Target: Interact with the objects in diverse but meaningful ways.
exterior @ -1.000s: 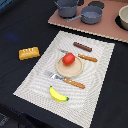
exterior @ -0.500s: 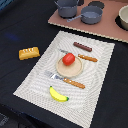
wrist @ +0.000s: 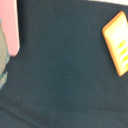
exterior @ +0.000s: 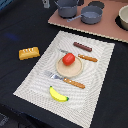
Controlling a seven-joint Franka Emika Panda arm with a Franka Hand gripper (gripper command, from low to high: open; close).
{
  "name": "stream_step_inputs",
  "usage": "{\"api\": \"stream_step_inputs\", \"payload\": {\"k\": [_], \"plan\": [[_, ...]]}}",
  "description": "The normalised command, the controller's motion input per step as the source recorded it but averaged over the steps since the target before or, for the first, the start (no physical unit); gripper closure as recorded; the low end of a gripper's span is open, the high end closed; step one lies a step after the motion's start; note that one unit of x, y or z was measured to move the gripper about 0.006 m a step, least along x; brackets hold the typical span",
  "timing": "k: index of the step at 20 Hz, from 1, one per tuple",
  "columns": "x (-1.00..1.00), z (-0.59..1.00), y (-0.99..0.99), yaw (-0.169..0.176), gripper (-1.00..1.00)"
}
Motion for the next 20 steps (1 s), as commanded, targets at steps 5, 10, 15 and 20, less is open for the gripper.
{"api": "stream_step_inputs", "payload": {"k": [5,10,15,20], "plan": [[1.0,0.0,-0.43,0.0,-1.0],[0.99,0.0,-0.43,0.0,-1.0],[0.83,-0.09,-0.53,0.008,-1.0],[0.59,-0.17,-0.52,0.027,-1.0]]}}
